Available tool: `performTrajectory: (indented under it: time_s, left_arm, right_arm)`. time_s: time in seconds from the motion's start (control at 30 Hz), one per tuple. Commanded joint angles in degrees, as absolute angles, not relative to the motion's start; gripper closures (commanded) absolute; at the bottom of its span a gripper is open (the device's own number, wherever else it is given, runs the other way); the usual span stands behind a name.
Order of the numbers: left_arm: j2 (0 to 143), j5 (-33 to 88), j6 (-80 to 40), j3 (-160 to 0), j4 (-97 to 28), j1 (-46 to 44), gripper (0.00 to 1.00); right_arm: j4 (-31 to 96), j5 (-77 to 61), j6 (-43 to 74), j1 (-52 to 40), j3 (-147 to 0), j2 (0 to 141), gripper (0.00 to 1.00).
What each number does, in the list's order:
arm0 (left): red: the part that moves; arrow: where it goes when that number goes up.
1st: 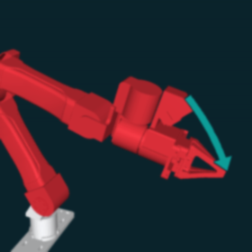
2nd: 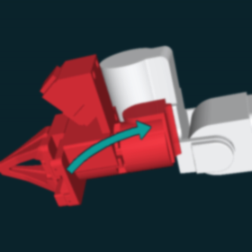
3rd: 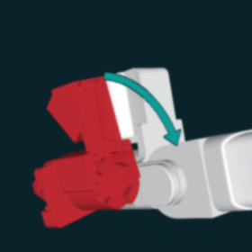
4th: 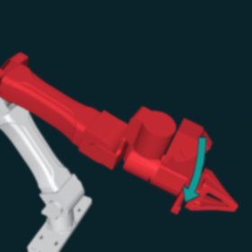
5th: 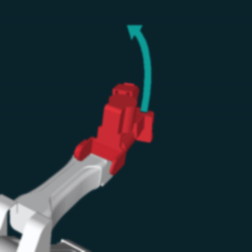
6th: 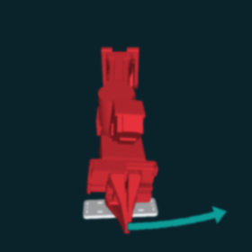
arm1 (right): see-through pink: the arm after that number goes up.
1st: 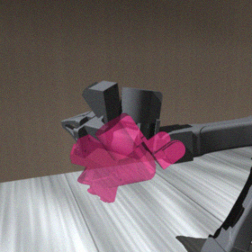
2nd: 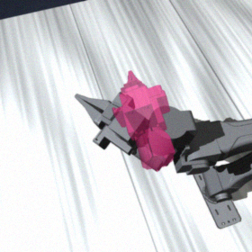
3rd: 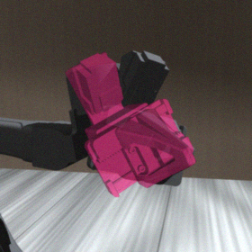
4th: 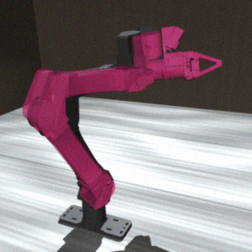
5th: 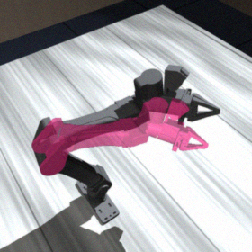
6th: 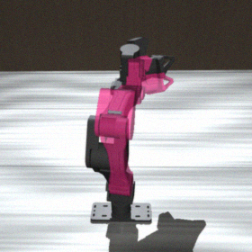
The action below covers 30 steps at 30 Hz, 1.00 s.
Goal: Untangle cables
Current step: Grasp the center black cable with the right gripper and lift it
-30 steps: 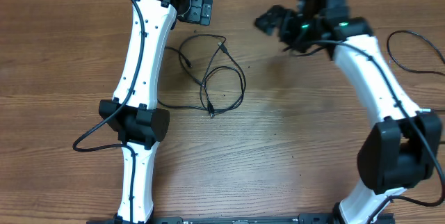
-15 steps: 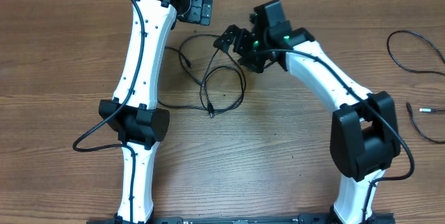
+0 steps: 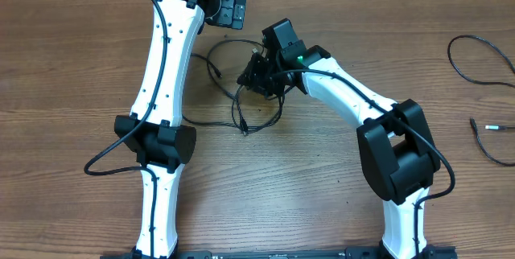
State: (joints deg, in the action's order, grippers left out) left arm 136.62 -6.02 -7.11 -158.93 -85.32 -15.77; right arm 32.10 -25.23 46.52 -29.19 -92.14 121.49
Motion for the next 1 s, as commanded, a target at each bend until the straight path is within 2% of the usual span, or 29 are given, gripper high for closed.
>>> performTrajectory:
  time_s: [0.0,0.33,0.67,0.97]
  left_arm:
    - [136.6,-5.5,-7.7,-159.3,-85.2,-16.4,0.00]
    - [136.6,-5.5,-7.7,-159.3,-85.2,-16.4,0.00]
    - [136.6,-5.5,-7.7,-159.3,-85.2,-16.4,0.00]
    - [136.6,-5.5,-7.7,-159.3,-85.2,-16.4,0.00]
  right_arm:
    - [31.6,-24.4,45.1,-28.9,-91.9,121.5,0.96]
    - [32.8,-29.6,42.9,-23.8,-92.0,118.6,0.96]
    - [38.4,-25.5,35.4,-13.6,-92.0,100.6,0.96]
    - [37.8,-19.9,34.2,-5.2,-92.4,83.4,0.96]
